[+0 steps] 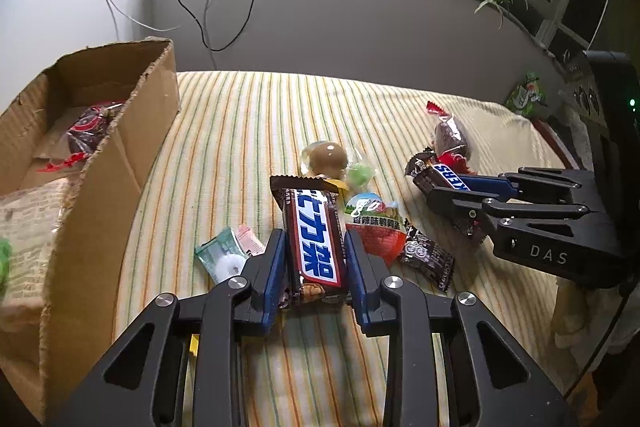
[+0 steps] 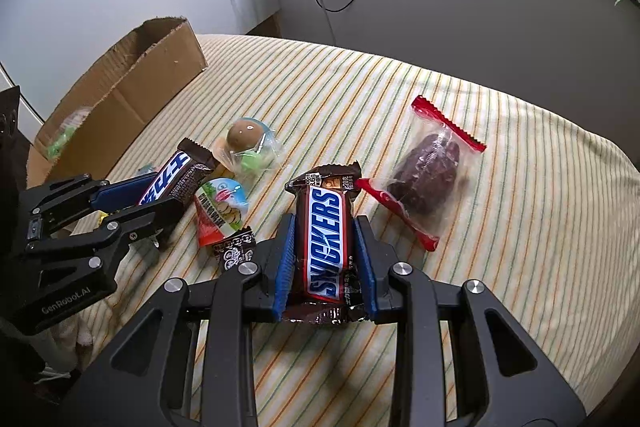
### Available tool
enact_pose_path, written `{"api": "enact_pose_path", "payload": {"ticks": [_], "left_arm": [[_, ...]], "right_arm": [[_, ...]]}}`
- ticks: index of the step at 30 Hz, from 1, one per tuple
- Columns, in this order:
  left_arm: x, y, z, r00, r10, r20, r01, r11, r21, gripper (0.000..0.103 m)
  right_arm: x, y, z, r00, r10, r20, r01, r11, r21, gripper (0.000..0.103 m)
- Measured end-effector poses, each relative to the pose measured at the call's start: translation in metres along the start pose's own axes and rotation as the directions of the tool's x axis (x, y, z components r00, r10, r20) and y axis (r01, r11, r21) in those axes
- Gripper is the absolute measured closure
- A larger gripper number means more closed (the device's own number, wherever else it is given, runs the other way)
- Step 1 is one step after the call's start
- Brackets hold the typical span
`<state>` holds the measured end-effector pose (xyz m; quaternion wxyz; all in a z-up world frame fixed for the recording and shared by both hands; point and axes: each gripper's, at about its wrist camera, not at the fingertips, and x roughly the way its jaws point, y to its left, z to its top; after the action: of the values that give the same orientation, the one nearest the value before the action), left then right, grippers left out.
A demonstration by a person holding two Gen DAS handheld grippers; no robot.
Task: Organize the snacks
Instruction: 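Grasp a Snickers bar with the right gripper while the left grasps another Snickers, then carry both Snickers bars into the box and open both grippers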
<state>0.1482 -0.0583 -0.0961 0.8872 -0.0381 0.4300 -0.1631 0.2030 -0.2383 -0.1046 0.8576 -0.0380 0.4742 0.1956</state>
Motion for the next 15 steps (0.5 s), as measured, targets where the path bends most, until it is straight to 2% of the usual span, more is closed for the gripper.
{"api": "enact_pose_path", "payload": {"ticks": [8, 15], "left_arm": [[-0.027, 0.004, 0.002, 0.998, -0.022, 0.057, 0.023, 1.0, -0.015, 0.075], [-0.058, 0.019, 0.005, 0.993, -0.011, 0.12, 0.015, 0.999, -0.033, 0.075]], "right_arm": [[-0.02, 0.008, 0.0, 0.999, -0.003, 0.033, 0.003, 1.0, -0.01, 0.073], [-0.036, 0.027, 0.01, 0.998, 0.011, 0.069, -0.009, 0.999, -0.035, 0.073]]}}
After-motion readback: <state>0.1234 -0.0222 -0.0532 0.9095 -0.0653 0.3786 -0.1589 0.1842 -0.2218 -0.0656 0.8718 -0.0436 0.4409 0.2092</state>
